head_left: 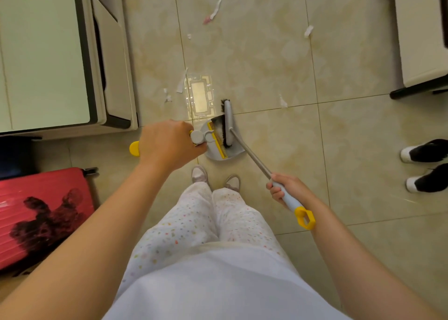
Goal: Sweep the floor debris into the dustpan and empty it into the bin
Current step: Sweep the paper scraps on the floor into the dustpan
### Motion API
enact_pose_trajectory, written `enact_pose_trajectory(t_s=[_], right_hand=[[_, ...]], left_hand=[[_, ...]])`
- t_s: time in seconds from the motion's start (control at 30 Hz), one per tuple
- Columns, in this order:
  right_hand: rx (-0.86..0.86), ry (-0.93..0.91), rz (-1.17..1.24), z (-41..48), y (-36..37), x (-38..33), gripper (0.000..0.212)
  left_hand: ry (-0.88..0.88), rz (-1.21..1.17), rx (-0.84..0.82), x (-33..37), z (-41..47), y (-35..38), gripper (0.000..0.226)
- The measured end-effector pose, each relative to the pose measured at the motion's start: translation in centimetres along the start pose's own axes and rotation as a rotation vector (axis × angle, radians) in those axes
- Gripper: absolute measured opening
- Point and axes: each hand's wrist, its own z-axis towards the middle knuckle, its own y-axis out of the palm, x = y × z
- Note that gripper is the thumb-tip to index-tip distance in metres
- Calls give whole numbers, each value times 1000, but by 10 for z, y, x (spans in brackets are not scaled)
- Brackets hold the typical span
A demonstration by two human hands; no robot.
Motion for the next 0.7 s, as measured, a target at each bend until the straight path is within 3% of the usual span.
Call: enact_pose_trajectory(t_s=[0.17,0.33,0.7], right_hand=[[51,-66,4,-14,-4,12,20],[82,-89,71,-20,0,-4,6],[213,-106,76,-33,19,-62,20]], left_hand=[[-5,-22,5,-8,1,1,46],[-2,-34,-11,-24,4,-3,46],[25,-62,-43,-28,27,-20,45]])
